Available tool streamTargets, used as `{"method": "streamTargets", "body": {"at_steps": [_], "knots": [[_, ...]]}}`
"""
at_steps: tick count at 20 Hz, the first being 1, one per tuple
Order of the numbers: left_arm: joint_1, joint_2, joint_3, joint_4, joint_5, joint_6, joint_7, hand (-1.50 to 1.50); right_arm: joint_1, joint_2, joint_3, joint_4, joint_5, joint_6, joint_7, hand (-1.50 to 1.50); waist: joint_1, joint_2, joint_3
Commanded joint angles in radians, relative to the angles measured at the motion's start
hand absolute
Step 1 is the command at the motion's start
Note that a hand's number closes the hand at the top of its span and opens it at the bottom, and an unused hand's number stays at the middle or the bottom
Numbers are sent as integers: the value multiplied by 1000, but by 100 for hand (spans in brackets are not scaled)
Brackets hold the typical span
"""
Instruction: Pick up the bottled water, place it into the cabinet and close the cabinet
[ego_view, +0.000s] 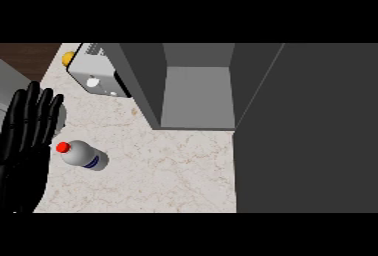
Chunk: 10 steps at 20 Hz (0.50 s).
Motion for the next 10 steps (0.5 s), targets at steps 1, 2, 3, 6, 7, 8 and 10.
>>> {"method": "streamTargets", "body": {"at_steps": [1, 2, 3, 6, 7, 8, 10], "knots": [[33, 12, 30, -15, 52, -47, -16, -150, 57, -20, -19, -20, -23, 50, -19, -150, -12, -6, 3], [-46, 38, 14, -54, 85, -64, 82, -150, 87, -13, 24, -58, 19, 37, -18, -150, -16, -7, 3], [24, 42, 15, -39, 89, -105, -26, -150, 130, -29, 5, -100, 13, 50, -27, -150, -16, -7, 3], [62, 115, 55, -41, 212, -246, -91, -150, 136, -77, -29, -156, -13, 81, 28, -150, -14, -8, 2], [108, -40, -16, 74, 261, -99, 131, -150, 175, 58, 70, -44, -170, 65, 128, -150, -11, 11, 4], [127, -36, -15, 91, 291, -108, 160, -150, 191, 54, 78, -56, -186, 70, 157, -150, -15, 5, 3], [174, -11, 12, 28, 369, -120, 236, -150, 232, 53, 78, -71, -243, 81, 197, -150, -3, -7, 3]]}}
